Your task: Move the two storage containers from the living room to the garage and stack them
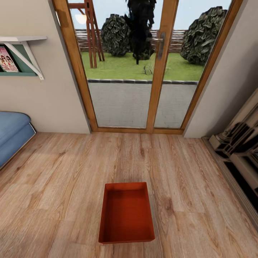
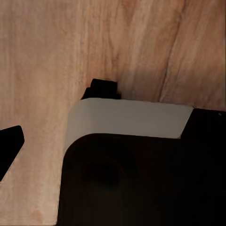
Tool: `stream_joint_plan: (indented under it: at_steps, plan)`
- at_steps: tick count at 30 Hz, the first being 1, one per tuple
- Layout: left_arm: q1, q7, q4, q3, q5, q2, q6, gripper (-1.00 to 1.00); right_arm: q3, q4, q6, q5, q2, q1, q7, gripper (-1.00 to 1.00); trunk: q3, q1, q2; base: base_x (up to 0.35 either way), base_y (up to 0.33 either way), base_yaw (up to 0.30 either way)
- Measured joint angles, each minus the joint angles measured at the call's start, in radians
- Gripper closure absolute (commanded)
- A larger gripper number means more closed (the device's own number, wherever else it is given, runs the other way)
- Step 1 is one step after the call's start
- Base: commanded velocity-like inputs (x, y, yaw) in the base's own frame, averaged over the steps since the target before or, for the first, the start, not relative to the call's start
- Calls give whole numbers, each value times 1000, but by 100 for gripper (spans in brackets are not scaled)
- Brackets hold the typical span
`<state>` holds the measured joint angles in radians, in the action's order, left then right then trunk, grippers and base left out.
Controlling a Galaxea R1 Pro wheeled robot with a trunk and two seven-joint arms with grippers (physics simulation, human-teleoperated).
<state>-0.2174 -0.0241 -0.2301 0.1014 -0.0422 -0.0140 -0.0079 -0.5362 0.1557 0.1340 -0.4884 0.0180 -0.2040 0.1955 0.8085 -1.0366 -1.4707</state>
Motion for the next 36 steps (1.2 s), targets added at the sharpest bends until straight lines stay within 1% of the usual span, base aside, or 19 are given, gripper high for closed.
stream_joint_plan:
  at_steps: [1,2,4,5,6,8,10,15,18,20,22,24,25,29,30,32,34,35,36]
  plan:
    - [0,0,-23,0,1,0,21,-100,0,20,-7,0,9,0,0,-100,0,0,0,0,0,0]
    - [-1,0,-95,0,2,0,86,-100,1,76,-37,1,36,0,2,-100,0,0,0,0,0,0]
    - [-1,0,-203,1,2,2,169,-100,1,147,-89,-1,67,5,5,-100,0,0,0,0,0,0]
    - [-1,0,-253,1,2,3,198,-100,2,175,-111,-1,79,5,6,-100,0,0,0,0,0,0]
    - [-1,0,-299,1,2,3,219,-100,2,197,-130,-3,89,3,7,-100,0,0,0,0,0,0]
    - [-2,0,-358,1,3,4,240,-100,2,219,-152,-4,97,-3,7,-100,0,0,0,0,0,0]
    - [-5,0,-416,2,3,4,260,-100,3,234,-169,-5,102,-31,9,-100,0,0,0,0,0,0]
    - [-13,-1,-455,0,4,4,310,-100,4,241,-193,-10,104,-116,16,-100,0,0,0,0,0,0]
    - [-20,-1,-460,-1,5,2,323,-100,4,242,-213,-13,100,-161,23,-100,0,0,0,0,0,0]
    - [-39,-2,-462,-1,5,0,327,-100,5,242,-223,-14,97,-189,28,-100,0,0,0,0,0,0]
    - [-80,-3,-456,-2,4,-3,332,-100,5,242,-229,-14,95,-220,32,-100,0,0,0,0,0,0]
    - [-103,-4,-451,-2,4,-4,336,-100,5,242,-230,-15,93,-235,34,-100,0,0,0,0,0,0]
    - [-124,-5,-447,-3,4,-6,342,-100,5,242,-231,-14,91,-251,38,-100,0,0,0,0,0,0]
    - [-199,-7,-441,-3,3,-14,367,-100,6,242,-232,-16,86,-309,73,-100,0,0,0,0,0,0]
    - [-210,-8,-440,-3,3,-16,371,-100,6,242,-231,-16,86,-316,80,-100,0,0,0,0,0,0]
    - [-239,-9,-439,-4,4,-26,383,-100,5,242,-229,-17,85,-336,103,-100,0,0,0,0,0,0]
    - [-278,-12,-436,-5,6,-47,400,-100,5,242,-223,-17,79,-360,136,-100,0,0,0,0,0,0]
    - [-288,-13,-435,-6,7,-52,403,-100,5,242,-222,-18,75,-366,144,-100,0,0,0,0,0,0]
    - [-306,-14,-432,-6,7,-60,407,-100,4,241,-219,-18,61,-378,155,-100,0,0,0,0,0,0]
